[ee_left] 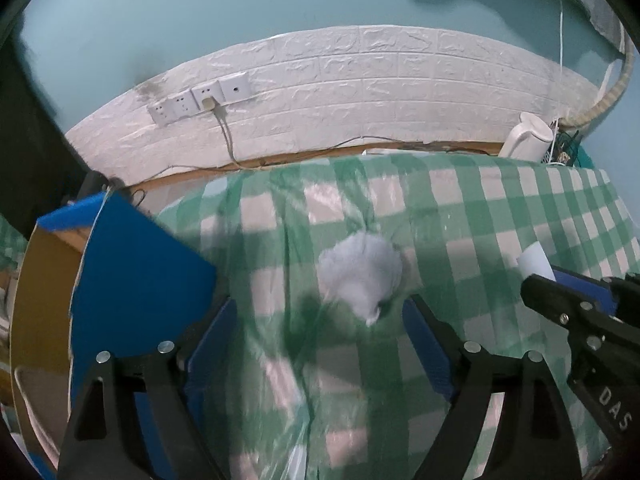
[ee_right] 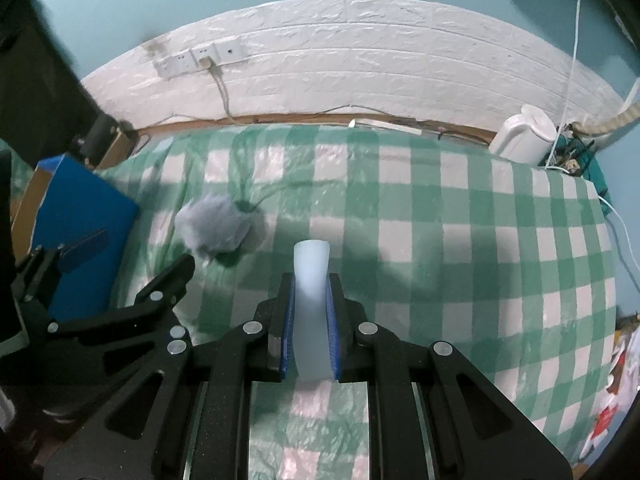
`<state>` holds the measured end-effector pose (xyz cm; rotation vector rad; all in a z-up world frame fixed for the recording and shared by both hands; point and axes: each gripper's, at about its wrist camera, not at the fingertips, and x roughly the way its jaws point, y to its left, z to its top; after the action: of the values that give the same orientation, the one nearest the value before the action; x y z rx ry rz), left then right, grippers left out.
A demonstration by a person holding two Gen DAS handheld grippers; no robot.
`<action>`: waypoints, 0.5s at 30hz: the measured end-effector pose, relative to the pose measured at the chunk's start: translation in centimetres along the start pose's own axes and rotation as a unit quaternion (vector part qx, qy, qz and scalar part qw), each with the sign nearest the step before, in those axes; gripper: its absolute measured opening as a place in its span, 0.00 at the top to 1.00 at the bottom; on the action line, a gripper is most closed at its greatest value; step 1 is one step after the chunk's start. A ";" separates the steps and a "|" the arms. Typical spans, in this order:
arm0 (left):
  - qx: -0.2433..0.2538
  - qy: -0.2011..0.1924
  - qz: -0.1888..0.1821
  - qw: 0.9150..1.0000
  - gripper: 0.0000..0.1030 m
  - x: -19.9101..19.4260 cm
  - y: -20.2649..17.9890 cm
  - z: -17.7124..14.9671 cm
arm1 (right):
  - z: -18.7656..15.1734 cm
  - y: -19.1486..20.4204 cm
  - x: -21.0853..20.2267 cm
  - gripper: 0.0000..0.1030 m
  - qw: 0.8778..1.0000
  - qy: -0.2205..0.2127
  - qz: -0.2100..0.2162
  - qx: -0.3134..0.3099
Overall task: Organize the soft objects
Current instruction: 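Grasp white foam strip with right tool while left tool grasps grey sock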
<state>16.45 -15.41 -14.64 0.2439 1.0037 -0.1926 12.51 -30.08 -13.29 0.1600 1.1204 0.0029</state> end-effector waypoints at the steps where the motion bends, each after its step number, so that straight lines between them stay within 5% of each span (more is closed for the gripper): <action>1: 0.003 0.000 0.001 1.000 0.16 0.3 -0.2 0.5 | 0.3 -0.2 0.1 0.87 1.000 -0.001 0.000 0.004; 15: 0.033 0.025 0.003 0.999 0.13 4.7 -1.7 2.4 | 0.5 -1.7 0.6 0.88 1.000 0.001 -0.006 0.027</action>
<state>20.43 -17.92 -17.58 0.3132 1.0461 -0.2143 13.11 -31.78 -13.84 0.2022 1.1232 -0.0389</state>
